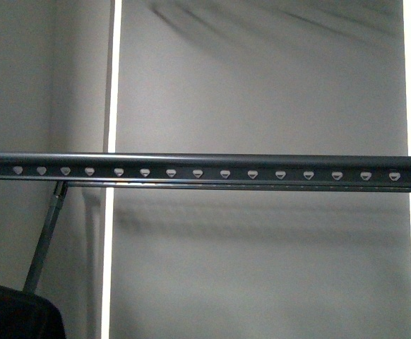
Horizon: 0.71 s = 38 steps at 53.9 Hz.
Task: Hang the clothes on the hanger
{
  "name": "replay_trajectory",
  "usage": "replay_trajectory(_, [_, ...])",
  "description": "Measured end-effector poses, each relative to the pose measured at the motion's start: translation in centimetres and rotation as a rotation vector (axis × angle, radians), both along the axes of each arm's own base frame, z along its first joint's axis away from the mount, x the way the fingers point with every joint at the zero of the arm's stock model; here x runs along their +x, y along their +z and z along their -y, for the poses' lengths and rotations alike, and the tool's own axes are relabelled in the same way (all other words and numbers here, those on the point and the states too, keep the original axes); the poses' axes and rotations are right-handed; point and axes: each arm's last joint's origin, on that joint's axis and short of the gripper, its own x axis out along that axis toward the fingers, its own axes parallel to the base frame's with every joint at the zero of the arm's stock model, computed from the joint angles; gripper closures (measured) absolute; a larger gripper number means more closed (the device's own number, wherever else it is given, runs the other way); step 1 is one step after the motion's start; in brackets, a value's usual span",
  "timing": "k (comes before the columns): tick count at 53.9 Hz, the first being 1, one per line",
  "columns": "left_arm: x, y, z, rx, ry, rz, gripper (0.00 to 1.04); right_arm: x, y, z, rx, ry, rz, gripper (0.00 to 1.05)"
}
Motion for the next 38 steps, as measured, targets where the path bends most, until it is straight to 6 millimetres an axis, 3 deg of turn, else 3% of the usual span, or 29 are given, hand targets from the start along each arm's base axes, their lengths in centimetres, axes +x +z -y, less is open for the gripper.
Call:
replay_trajectory(28, [0.0, 0.0, 0.0, 0.004, -0.006, -0.002, 0.07, 0.0, 0.0, 0.0, 0.000, 0.000, 0.000, 0.07])
replay_trajectory(35, [0.8, 0.0, 0.2, 0.133, -0.267, -0.082, 0.07, 0.0, 0.0, 0.0, 0.000, 0.004, 0.000, 0.07])
replay_trajectory(38, [1.9, 1.4, 0.4, 0.137, -0.257, -0.047, 0.07, 0.0, 0.0, 0.0, 0.000, 0.002, 0.000, 0.07])
